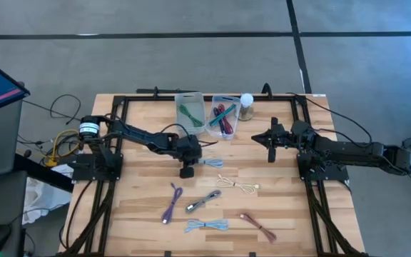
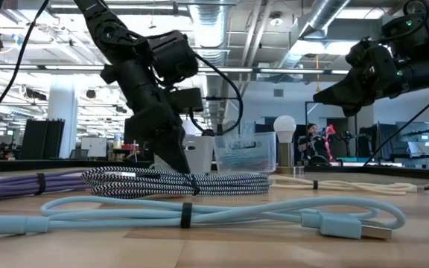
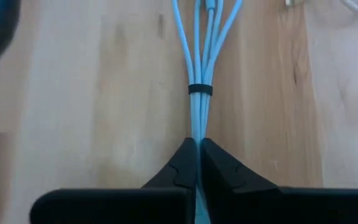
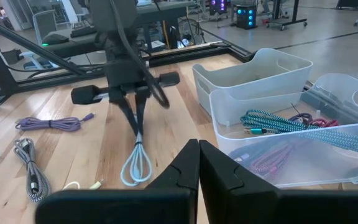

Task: Pick & Place USB Port
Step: Put the light blue charger cable into the white bin

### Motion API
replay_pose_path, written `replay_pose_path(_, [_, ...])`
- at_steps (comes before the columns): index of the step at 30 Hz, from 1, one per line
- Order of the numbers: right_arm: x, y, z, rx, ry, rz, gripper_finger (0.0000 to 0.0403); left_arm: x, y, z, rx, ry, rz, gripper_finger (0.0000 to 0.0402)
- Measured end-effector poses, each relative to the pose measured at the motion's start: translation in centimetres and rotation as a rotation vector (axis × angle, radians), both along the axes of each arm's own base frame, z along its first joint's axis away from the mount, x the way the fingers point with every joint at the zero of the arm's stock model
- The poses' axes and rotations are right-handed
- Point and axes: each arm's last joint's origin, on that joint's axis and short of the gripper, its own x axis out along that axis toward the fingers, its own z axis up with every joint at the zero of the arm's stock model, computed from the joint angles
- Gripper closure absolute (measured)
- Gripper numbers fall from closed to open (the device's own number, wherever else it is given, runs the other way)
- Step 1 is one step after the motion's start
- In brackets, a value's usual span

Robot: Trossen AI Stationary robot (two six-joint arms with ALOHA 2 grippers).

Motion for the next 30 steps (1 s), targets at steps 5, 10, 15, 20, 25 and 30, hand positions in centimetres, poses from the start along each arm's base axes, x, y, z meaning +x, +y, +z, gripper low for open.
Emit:
replay_pose_path(5, [0.0,0.0,0.0,0.0,0.0,0.0,0.0401,-0.3,0.2,3.4,0.047,-0.115,0.03,0.0394])
replay_pose_path(10, [0.0,0.0,0.0,0.0,0.0,0.0,0.0401,-1.4,1.0,7.8,0.127,-0.265,0.113,0.0394])
replay_pose_path(15, [0.0,0.0,0.0,0.0,0.0,-0.001,0.0401,-3.0,3.1,11.5,0.207,-0.409,0.265,0.0394])
replay_pose_path(20, [0.0,0.0,0.0,0.0,0.0,0.0,0.0401,-4.1,6.5,12.9,0.212,-0.49,0.43,0.0395])
replay_pose_path(25, [0.0,0.0,0.0,0.0,0.0,0.0,0.0401,-4.7,9.8,12.1,0.195,-0.477,0.577,0.0395])
replay_pose_path(30, [0.0,0.0,0.0,0.0,0.001,-0.001,0.0401,-5.3,12.6,10.6,0.137,-0.458,0.739,0.0395])
